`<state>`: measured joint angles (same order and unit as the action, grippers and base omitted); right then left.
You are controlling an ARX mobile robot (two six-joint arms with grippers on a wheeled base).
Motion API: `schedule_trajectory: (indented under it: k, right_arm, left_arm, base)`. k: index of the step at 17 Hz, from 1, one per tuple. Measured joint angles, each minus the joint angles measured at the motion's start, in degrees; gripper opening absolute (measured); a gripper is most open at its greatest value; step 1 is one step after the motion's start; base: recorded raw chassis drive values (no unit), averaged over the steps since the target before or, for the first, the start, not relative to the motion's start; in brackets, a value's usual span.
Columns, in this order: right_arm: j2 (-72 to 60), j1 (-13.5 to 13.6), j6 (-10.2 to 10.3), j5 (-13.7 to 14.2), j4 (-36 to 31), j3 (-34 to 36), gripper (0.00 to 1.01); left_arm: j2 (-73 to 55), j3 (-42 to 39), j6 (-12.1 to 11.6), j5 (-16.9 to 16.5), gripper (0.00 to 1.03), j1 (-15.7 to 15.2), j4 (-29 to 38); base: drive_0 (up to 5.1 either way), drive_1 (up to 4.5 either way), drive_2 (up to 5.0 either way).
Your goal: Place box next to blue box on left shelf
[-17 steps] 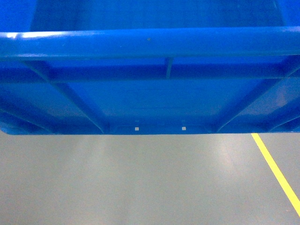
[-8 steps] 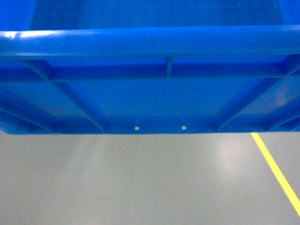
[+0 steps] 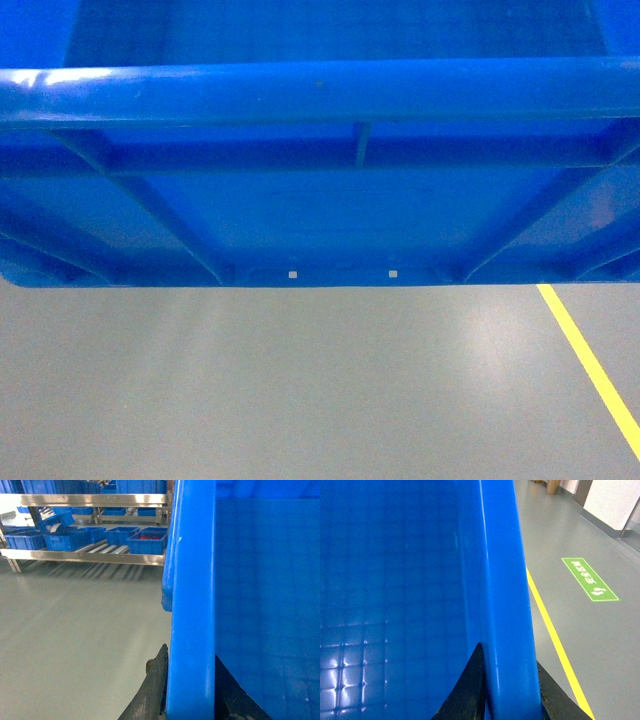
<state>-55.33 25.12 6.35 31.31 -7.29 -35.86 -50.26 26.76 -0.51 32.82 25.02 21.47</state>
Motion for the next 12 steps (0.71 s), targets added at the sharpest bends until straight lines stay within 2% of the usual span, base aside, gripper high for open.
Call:
schedule_trajectory:
  k: [12]
  right_arm:
    - [-0.04, 0.0, -0.04, 0.04, -0.11, 0.0, 0.13]
  left_arm:
    - [0.0, 0.0, 0.0, 0.02, 0.11, 0.02, 0.17]
  base:
    - [0.1, 4.15, -4.0]
